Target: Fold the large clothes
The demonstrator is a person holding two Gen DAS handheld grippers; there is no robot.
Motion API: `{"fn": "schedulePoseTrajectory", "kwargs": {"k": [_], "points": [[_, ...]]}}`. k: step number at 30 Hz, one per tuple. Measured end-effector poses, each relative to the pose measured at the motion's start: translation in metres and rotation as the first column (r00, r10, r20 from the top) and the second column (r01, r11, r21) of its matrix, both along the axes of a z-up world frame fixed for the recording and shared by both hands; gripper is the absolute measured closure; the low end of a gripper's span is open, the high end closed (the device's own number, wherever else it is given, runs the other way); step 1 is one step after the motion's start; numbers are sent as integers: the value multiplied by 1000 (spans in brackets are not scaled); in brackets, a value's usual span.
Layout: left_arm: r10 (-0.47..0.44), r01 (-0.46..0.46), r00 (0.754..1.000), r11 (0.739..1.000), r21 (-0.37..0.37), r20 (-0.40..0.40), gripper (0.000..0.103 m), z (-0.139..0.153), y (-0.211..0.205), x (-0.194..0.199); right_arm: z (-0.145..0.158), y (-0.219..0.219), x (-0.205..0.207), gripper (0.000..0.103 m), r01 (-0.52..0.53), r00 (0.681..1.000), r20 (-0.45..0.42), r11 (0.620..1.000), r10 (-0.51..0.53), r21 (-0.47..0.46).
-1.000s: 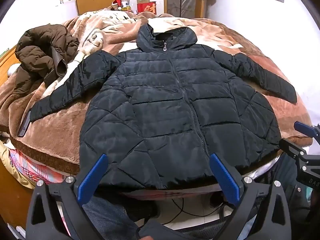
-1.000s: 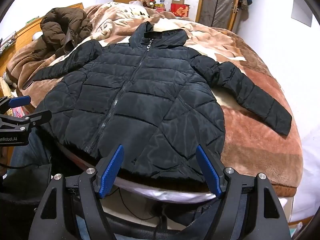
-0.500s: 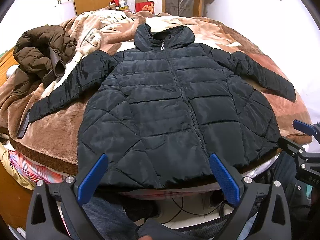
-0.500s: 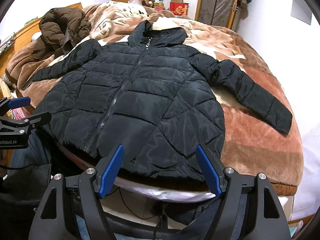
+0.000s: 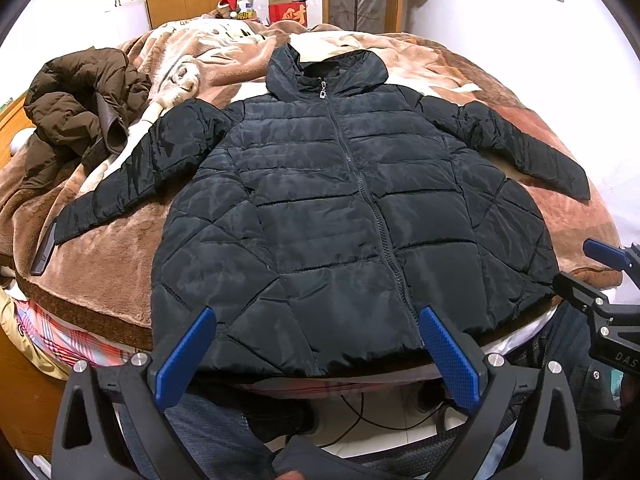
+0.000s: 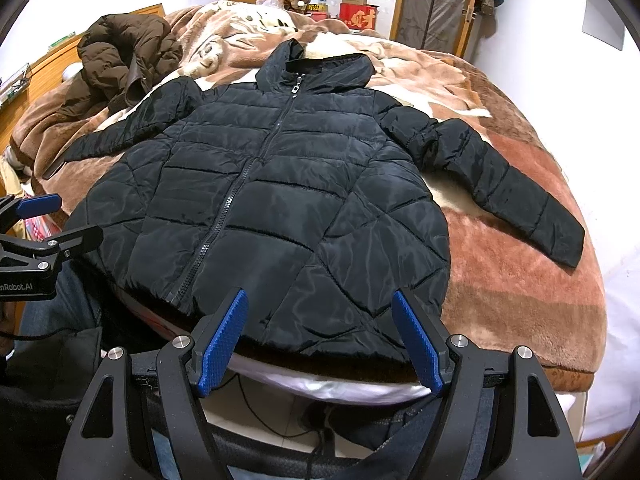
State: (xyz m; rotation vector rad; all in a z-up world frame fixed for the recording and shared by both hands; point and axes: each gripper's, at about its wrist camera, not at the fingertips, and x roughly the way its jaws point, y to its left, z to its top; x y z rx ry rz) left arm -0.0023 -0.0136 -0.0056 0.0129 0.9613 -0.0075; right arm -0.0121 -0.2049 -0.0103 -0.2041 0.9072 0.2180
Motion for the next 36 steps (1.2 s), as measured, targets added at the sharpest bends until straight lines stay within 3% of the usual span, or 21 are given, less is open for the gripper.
{"fn": "schedulePoseTrajectory", "kwargs": {"k": [36], "points": [[1, -2, 1000, 1000, -10, -11, 0, -4, -10, -4, 0, 1, 0, 29, 1, 1000, -4, 1000, -1, -1]]}}
